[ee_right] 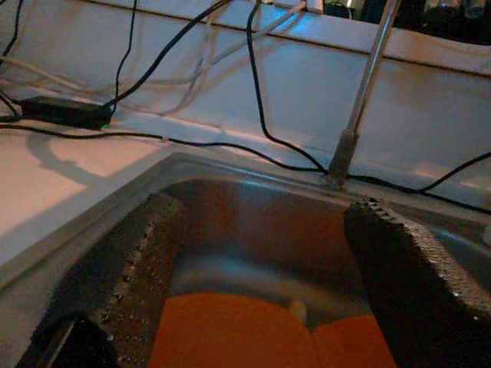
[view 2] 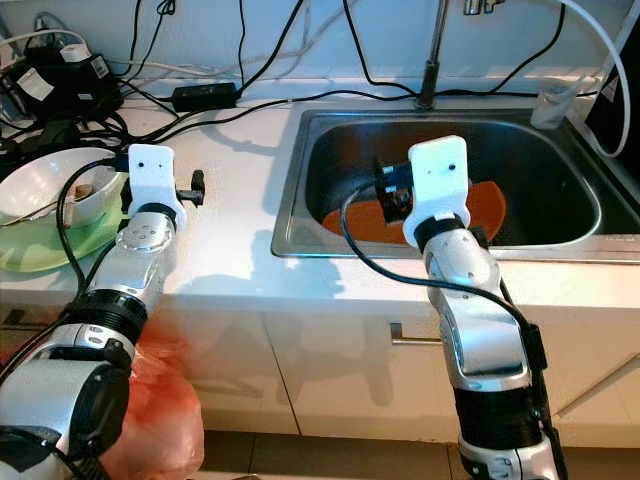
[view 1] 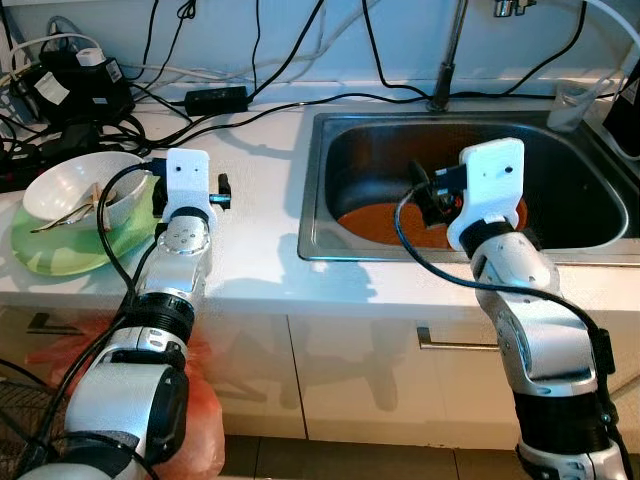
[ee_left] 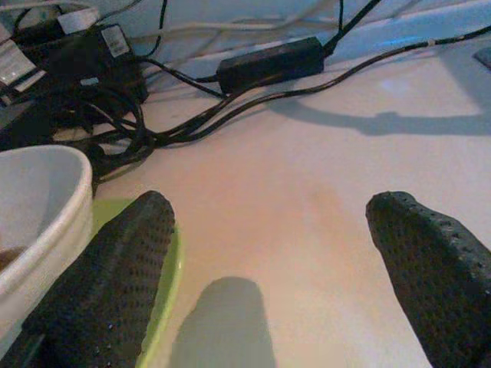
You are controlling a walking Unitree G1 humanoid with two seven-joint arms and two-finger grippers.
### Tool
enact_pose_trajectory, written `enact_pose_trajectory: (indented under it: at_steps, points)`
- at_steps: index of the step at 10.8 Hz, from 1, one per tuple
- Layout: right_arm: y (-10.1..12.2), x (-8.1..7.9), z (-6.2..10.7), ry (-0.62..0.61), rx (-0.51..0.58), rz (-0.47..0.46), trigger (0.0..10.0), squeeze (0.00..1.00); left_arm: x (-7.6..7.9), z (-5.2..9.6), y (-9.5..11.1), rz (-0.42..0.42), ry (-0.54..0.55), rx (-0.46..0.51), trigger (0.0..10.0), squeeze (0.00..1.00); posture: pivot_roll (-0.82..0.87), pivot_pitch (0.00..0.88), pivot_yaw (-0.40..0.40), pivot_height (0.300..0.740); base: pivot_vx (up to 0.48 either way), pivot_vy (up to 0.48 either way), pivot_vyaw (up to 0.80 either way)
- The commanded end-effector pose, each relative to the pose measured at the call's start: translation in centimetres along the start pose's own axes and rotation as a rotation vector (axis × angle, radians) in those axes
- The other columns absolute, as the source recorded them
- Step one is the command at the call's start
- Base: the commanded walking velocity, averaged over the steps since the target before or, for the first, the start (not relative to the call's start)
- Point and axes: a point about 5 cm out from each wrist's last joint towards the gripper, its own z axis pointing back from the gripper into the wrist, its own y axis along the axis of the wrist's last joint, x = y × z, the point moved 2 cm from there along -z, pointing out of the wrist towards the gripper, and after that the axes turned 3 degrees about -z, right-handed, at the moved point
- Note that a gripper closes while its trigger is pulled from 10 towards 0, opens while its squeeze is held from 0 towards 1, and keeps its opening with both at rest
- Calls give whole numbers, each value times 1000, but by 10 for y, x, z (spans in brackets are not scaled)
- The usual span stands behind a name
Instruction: Kitchen organization
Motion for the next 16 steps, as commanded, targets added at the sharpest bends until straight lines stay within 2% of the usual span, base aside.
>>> enact_pose_trajectory:
  at_steps: [1,3,9,12,16]
  points:
    - [3,0,1,10,6,6,10000,0,-7,-3,3,-6,32,-17,10000,0,-136,0,85,740,0,0,0]
    - [3,-1,3,10,2,6,10000,0,-12,-5,-4,-17,51,-69,10000,0,-142,0,91,740,0,0,0]
    - [0,-2,4,16,-7,6,10000,0,-25,-7,-3,-45,106,-73,10000,0,-144,0,89,740,0,0,0]
    - [0,-2,5,17,-7,5,10000,0,-26,-8,-8,-74,97,-123,10000,0,-143,0,91,740,0,0,0]
    - [0,-2,4,18,-6,6,10000,0,-24,-7,-19,-52,56,-201,10000,0,-146,0,91,740,0,0,0]
